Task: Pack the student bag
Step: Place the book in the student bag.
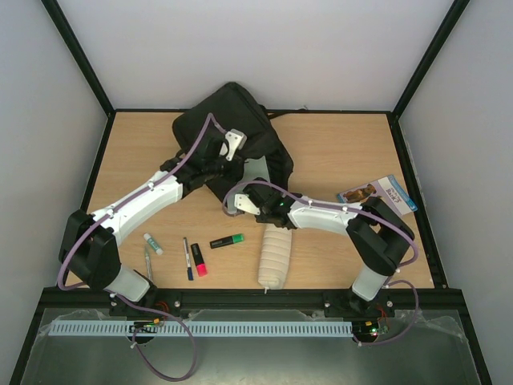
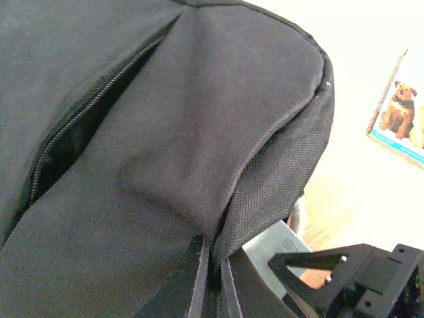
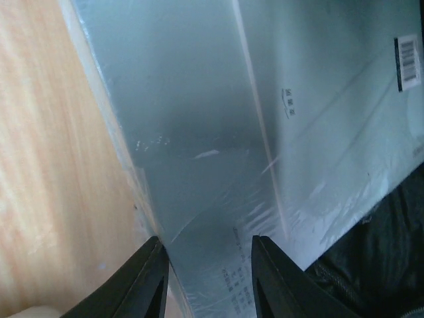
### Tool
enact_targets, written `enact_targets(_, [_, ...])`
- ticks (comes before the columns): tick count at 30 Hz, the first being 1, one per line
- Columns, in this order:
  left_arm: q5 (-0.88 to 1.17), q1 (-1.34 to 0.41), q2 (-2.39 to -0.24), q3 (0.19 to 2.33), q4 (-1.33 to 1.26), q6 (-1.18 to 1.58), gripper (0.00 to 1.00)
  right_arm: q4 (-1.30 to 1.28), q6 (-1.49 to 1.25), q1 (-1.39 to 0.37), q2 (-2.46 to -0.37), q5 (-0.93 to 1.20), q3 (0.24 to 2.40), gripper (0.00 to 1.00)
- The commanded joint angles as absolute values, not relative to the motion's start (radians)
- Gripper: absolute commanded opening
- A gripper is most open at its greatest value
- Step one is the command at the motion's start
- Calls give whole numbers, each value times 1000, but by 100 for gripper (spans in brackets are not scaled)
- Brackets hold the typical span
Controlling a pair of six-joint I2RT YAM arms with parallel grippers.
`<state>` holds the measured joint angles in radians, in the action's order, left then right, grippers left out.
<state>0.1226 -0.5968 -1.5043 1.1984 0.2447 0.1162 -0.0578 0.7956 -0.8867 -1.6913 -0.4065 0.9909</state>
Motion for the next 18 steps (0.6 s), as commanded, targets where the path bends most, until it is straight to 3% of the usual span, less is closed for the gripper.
enact_targets(1, [200,-603,-1447,1204,167,112,2,148,872,-844,-1727,-549,998,34])
enact_targets(12, [203,-593,-1473,1210,170,107,2,145,991,-832,-1666,-424,999,34])
enact_targets(18, [228,-551,-1496,1224,171,121,2,281,1080,-827,-1627,-446,957,31])
